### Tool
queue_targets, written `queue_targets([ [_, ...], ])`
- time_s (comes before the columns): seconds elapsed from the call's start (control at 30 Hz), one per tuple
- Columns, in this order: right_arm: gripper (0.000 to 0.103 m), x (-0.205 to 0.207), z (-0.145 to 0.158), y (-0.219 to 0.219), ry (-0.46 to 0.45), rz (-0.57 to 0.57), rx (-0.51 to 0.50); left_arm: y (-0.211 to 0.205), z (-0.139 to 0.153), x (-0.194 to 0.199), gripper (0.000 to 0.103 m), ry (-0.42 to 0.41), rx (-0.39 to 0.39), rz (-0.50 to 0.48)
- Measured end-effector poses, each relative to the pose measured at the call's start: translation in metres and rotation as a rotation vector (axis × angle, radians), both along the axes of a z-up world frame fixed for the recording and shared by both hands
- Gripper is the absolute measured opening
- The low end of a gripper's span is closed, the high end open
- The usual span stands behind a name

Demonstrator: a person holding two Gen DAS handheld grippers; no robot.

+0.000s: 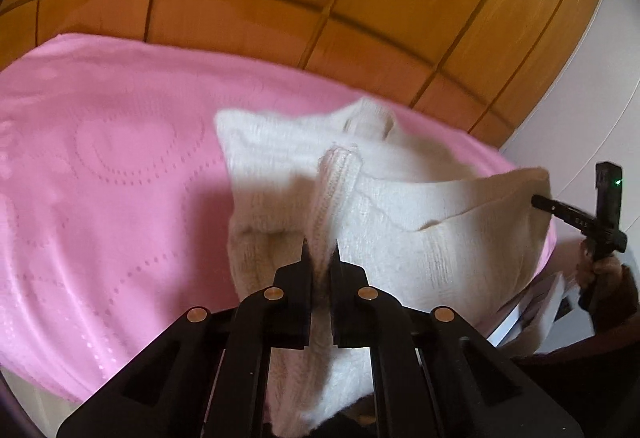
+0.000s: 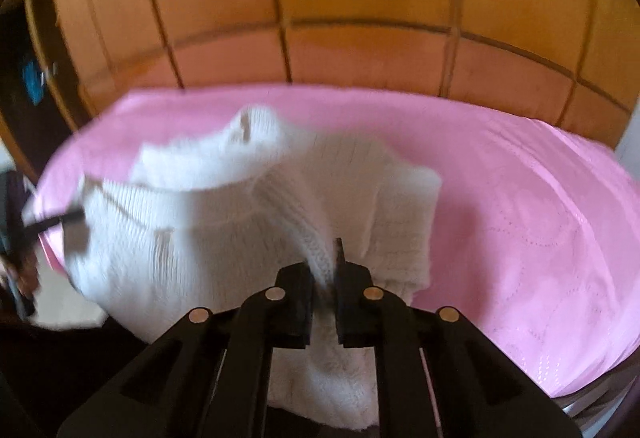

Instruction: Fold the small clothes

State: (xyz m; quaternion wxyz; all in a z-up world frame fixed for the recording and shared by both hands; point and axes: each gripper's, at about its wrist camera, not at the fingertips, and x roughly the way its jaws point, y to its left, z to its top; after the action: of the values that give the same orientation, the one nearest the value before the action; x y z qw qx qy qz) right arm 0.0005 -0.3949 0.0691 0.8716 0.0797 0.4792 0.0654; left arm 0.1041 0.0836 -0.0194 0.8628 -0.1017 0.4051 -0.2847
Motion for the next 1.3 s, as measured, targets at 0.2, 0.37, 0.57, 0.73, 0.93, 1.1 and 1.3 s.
queue_targets([
  [0.2,0.007,0.037,0.010,-0.024,-0.054,-0.101,0.070,-0.002,0.030,0.033,0.006,-0.064,-0.050,0.034],
  [0.37,0.007,0.089,-0.003,-0.041,-0.058,-0.178,0.105,-0.017,0.040,0.085,0.006,-0.073,-0.043,0.087],
  [0.57,0.006,0.149,-0.051,-0.059,0.022,-0.277,0.084,-0.036,0.011,0.160,0.004,0.030,0.032,0.176],
  [0.73,0.008,0.172,-0.125,-0.068,0.197,-0.350,0.105,-0.042,-0.040,0.195,0.004,0.168,0.125,0.261],
  [0.93,0.055,0.156,-0.120,-0.079,0.138,-0.418,0.098,-0.019,-0.029,0.185,0.008,0.138,0.147,0.378],
  [1.1,0.055,0.139,-0.083,-0.069,0.032,-0.379,0.111,-0.037,0.017,0.151,0.010,-0.023,0.082,0.227],
  [1.3,0.054,0.135,-0.075,0.006,0.052,-0.115,0.164,-0.105,0.004,0.129,0.060,-0.002,0.113,-0.022],
])
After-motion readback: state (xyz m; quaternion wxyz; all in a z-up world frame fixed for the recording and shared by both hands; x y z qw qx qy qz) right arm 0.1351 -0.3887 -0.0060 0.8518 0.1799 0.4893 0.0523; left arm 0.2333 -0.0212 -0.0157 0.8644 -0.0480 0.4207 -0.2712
